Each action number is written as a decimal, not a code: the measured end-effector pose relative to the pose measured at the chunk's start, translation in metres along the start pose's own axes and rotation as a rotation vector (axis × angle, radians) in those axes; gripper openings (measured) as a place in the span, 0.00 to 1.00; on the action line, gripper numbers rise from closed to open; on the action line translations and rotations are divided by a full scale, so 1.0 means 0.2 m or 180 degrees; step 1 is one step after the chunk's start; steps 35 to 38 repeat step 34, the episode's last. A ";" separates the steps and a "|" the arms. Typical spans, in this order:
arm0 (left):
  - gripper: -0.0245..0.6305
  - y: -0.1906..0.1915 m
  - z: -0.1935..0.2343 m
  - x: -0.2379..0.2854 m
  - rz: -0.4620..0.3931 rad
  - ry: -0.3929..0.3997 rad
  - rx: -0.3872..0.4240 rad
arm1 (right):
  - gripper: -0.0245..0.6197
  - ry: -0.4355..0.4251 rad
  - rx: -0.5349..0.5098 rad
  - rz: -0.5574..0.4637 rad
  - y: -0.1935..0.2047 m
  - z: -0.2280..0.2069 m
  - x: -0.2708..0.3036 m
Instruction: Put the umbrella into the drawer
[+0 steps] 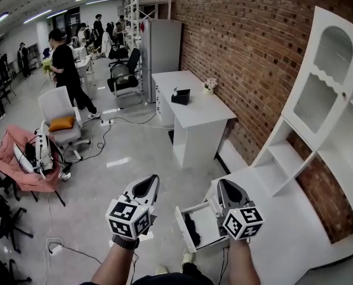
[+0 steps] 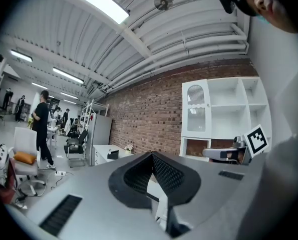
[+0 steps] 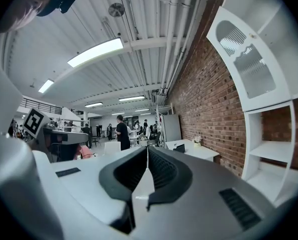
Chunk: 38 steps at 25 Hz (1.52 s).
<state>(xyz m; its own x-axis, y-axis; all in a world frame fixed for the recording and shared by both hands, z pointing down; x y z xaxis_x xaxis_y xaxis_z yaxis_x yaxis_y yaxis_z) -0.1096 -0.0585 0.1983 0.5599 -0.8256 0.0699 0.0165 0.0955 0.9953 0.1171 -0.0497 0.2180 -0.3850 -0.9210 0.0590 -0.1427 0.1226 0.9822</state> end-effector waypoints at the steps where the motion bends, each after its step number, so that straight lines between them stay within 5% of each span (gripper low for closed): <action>1: 0.05 -0.01 0.00 0.00 -0.0012 -0.0005 0.0017 | 0.05 0.0000 -0.0002 -0.0002 0.00 0.00 0.00; 38: 0.05 -0.02 -0.01 -0.01 -0.0103 -0.0014 0.0057 | 0.05 -0.0020 -0.0159 -0.0074 -0.04 0.04 -0.01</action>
Point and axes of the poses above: the fingertips, and each gripper's own axes: x forward along the fingers, z to its left, y out of its underside, the point moved 2 cm from there along -x, backward along the fingers, and after that the axes turned 4 degrees about x, right-handed, at the moved point
